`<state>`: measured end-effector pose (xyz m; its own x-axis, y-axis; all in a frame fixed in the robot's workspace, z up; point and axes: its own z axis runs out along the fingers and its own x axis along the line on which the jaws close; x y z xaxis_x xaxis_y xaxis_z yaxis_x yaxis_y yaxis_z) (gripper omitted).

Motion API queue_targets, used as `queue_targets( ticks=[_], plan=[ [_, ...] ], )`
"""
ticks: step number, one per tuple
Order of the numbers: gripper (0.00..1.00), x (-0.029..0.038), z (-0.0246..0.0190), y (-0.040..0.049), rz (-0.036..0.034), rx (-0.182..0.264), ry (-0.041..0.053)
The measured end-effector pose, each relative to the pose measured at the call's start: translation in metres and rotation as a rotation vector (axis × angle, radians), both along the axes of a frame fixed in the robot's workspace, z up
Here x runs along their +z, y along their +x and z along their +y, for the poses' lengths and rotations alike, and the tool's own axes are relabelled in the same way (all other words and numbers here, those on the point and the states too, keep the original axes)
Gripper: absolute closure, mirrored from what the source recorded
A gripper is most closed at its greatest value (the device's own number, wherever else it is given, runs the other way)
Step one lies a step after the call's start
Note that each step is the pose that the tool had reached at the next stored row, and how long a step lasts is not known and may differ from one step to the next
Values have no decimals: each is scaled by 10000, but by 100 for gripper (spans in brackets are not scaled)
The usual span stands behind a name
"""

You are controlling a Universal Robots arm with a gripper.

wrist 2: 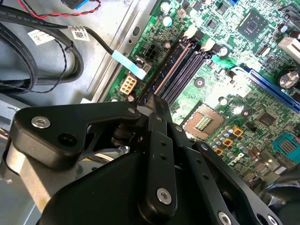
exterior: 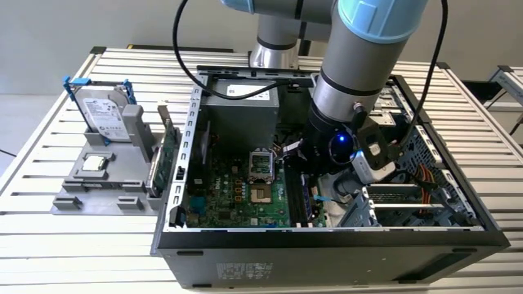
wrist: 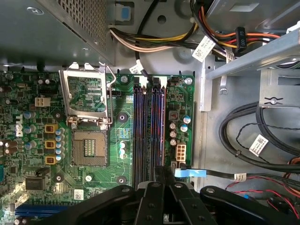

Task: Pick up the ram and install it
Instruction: 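Press down the ram until it locks into place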

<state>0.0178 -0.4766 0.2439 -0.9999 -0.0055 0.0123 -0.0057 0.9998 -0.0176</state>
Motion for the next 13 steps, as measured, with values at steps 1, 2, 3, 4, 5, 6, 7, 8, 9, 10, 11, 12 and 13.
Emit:
queue_targets(
  ticks=[1,2,3,4,5,6,7,8,9,10,11,12,13],
  plan=[
    [100,0,0,0,0,0,0],
    [100,0,0,0,0,0,-1],
    [100,0,0,0,0,0,-1],
    [100,0,0,-1,0,-1,-2],
    [100,1,0,-1,0,-2,-3],
    [100,0,0,-1,0,19,-3],
    [100,0,0,-1,0,89,-3],
    [100,0,0,0,0,206,-3],
    [100,0,0,0,0,335,-2],
    [100,0,0,0,0,477,-2],
    [100,0,0,0,0,639,-2],
    [100,0,0,0,0,785,-3],
    [100,0,0,0,0,923,-2]
  ],
)
